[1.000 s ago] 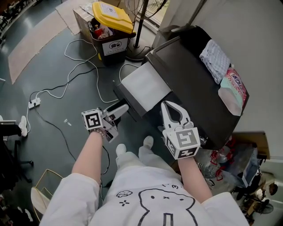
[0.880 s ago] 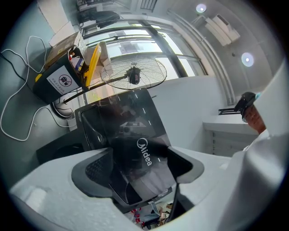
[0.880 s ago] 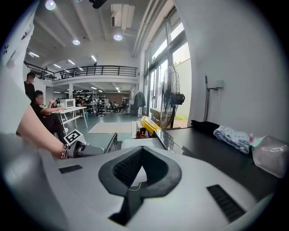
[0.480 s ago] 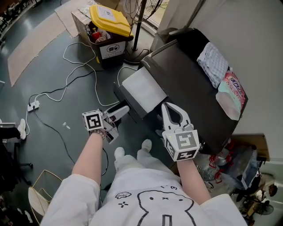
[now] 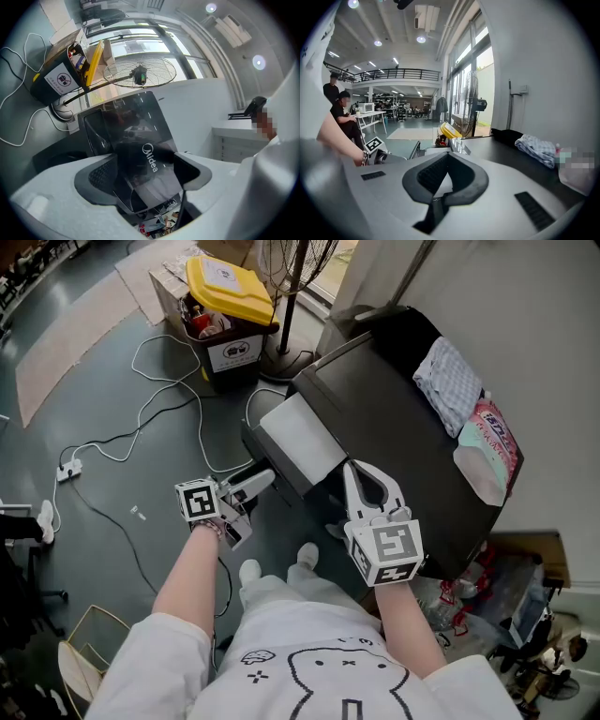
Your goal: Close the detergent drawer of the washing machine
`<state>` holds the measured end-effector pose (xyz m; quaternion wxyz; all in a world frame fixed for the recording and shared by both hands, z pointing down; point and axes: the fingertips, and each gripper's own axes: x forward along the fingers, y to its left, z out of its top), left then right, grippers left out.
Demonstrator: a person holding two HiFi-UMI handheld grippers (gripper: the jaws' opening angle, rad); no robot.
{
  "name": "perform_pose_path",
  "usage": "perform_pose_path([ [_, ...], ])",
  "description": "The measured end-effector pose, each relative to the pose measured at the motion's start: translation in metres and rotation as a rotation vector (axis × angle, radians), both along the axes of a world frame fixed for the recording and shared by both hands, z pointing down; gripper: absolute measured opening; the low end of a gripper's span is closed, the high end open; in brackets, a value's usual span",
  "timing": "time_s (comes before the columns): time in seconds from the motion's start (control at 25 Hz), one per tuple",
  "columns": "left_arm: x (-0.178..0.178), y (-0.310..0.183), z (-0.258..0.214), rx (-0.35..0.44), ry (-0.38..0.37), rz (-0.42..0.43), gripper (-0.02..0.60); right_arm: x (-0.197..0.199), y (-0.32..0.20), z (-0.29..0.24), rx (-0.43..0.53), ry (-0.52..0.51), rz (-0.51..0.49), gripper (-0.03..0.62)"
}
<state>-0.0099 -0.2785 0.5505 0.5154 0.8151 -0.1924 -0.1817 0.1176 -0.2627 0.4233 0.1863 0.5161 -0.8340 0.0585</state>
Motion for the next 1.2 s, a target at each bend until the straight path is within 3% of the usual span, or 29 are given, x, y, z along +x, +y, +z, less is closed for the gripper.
perform_pose_path([
  [0.52, 0.031, -0.031, 0.001, -0.021, -0.017, -0.003, 0.356, 0.029, -0.02, -0.014, 0.031, -0.004, 0.032, -0.002],
  [1.2, 0.061, -0.058, -0.003, -0.006, 0.013, -0.013, 0.354, 0.059, -0.035, -0.016, 0.042, -0.014, 0.063, -0.002],
])
